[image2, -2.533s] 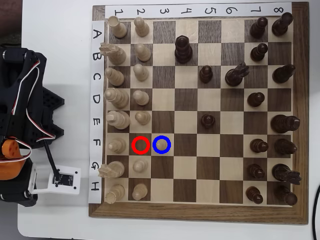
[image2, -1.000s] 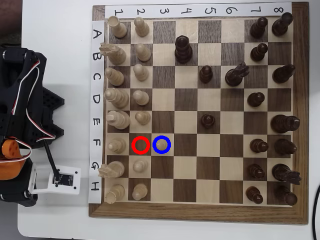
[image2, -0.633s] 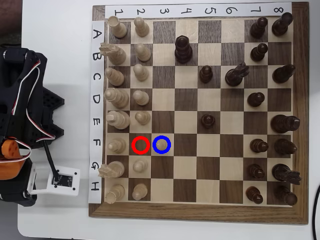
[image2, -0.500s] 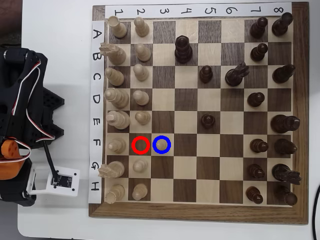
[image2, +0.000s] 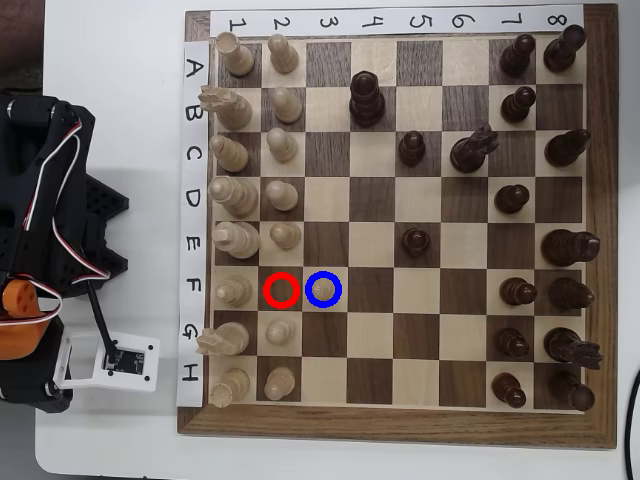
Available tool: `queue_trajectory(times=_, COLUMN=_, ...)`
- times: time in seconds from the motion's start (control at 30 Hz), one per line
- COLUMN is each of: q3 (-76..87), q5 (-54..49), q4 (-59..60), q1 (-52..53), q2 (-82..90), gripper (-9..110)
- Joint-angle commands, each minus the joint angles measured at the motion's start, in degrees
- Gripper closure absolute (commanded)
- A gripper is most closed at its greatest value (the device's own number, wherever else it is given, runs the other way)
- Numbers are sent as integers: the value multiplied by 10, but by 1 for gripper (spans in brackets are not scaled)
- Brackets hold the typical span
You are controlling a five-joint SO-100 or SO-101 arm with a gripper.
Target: Move the piece to destination
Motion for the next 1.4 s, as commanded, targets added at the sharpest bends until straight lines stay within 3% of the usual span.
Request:
queue_trajectory(times=0.0, q3=25, q5=-4, q4=-2, q1=-5, q2=34, gripper=101)
queue_trajectory(times=1.37, q3=25, q5=0, q4=-2, q1=-2, q2=34, gripper=101)
